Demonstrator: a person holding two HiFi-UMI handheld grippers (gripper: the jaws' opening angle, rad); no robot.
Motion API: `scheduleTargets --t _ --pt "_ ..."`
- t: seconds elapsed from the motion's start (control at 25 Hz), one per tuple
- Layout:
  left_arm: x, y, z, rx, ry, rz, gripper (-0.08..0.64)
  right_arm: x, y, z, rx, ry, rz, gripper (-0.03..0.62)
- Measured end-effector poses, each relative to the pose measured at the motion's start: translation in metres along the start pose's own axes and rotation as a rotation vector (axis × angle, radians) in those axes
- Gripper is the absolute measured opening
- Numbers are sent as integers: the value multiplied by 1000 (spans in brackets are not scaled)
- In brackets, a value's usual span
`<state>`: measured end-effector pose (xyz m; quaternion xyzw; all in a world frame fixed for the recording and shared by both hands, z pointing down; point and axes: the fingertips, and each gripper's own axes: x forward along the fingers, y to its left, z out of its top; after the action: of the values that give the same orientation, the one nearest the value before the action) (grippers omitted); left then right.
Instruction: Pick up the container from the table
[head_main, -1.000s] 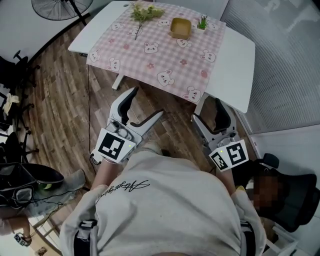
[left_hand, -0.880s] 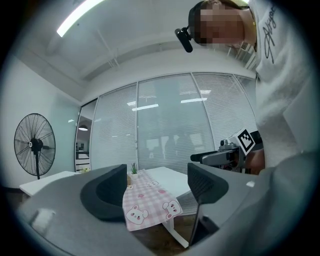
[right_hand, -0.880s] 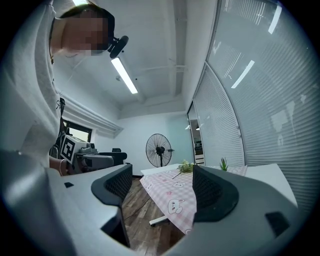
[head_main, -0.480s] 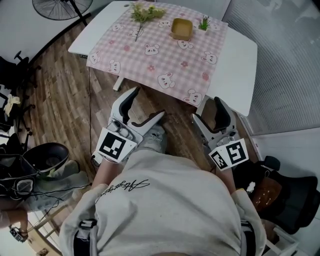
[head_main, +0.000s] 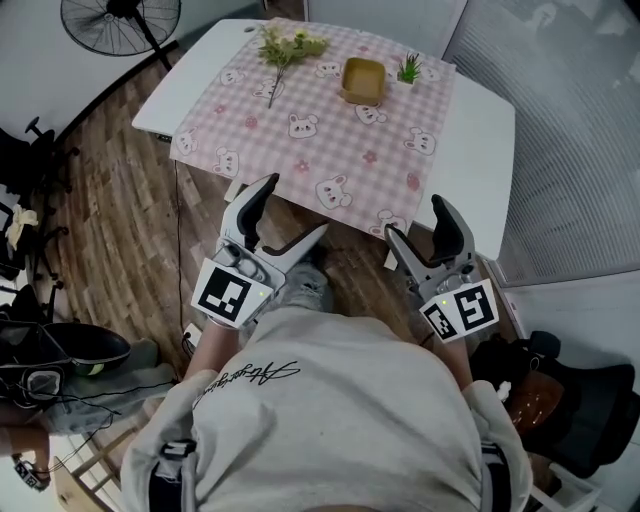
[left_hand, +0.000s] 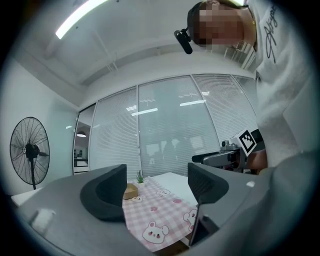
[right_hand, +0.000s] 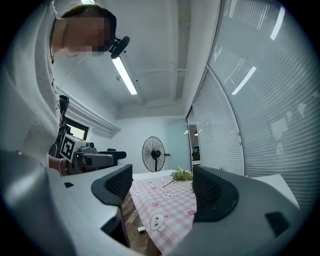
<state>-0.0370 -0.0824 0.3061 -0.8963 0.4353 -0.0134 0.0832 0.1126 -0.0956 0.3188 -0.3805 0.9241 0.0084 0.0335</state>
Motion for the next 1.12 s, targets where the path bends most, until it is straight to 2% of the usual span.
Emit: scheduleTargets --t 0.2,0.48,1.12 --pt "23 17 -3 -17 -43 -26 365 20 -21 -2 -3 3 -26 360" --pt "64 48 -8 -40 -56 -60 365 50 -51 -4 -11 8 -67 362" --pt "147 143 -24 -37 -19 -142 365 145 -119 -5 16 4 -153 362"
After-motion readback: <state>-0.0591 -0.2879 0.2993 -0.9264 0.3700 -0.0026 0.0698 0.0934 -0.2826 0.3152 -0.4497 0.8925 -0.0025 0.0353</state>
